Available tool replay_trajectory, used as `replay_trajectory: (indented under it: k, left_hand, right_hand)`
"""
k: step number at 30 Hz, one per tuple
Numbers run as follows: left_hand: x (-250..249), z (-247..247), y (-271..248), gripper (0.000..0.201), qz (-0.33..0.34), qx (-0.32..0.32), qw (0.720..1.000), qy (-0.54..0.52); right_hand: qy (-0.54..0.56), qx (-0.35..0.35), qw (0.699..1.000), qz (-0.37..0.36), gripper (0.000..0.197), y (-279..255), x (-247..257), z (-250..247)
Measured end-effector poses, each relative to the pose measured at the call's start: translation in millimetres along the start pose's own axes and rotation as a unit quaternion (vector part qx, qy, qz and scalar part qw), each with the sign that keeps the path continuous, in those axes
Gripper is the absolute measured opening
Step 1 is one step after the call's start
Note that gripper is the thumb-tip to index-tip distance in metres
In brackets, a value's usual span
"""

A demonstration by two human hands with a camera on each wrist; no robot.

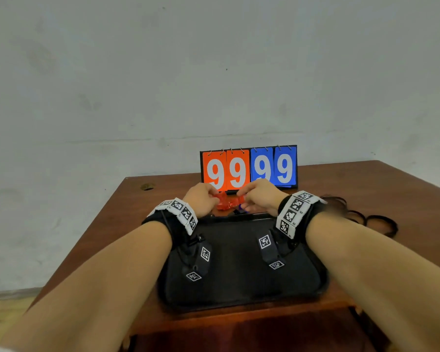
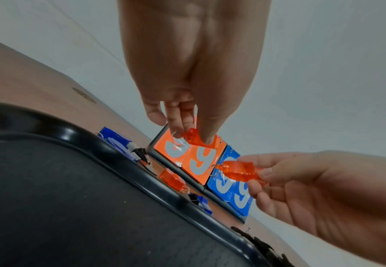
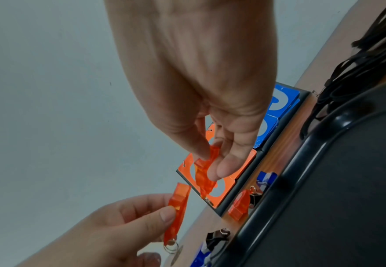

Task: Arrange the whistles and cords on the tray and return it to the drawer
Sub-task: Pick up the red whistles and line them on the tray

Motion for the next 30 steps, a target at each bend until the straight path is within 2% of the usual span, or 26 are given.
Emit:
replay_trajectory:
  k: [5,9,13,15,17,21,24,30]
  left_hand:
    - [2.2,-22.8,-39.8,0.017,-0.006,0.008,0.997,-0.071]
    - [8.1,-38.3,-71.9,0.017,-0.033,0.023,0.988,-0.146]
    - [12.2,-48.0,-104.6,0.037,-0.054,0.077,0.972,-0.216]
    - [14.2,-53.9,-119.7,0.045,-0.054,0.104,0.967,-0.225]
    - [18.8,-61.6,-133.1,0.043,-0.05,0.111,0.967,-0.222]
    - [32.1,-76.7,-143.9,0.034,-0.048,0.074,0.979,-0.182]
    - [42.9,-84.5,-144.9,0.03,-0.065,0.041,0.987,-0.142]
    - [64.8,-85.5,-146.0,0.029,-0.089,0.069,0.979,-0.173]
  right_hand:
    - [0.053,-0.009,0.999,-0.01,0.023,-34.2,23.1,-2.4]
    - [0.036,-0.004,0.999,-0.034,0.023,-60.2,44.1,3.7]
    - [0.035,0.014,0.997,-0.067,0.02,-83.1,64.5,15.4]
    - [0.044,0.027,0.996,-0.077,0.019,-91.9,74.0,21.9]
    - [0.047,0.04,0.994,-0.089,0.019,-99.8,82.4,28.7]
    - [0.045,0.059,0.992,-0.1,0.019,-112.2,92.2,43.0]
    - [0.049,0.079,0.992,-0.086,0.017,-117.6,93.6,51.1]
    - [0.02,0.115,0.992,-0.052,0.022,-117.1,90.2,61.9]
Point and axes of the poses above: each hand's wrist, its own y-axis towards the middle knuckle, its own z-axis out of the palm, x = y × z, the point moved 5 cm from there along y, towards the middle knuckle, and after that the axes turned 15 degrees about -z, right-handed, at the moved point
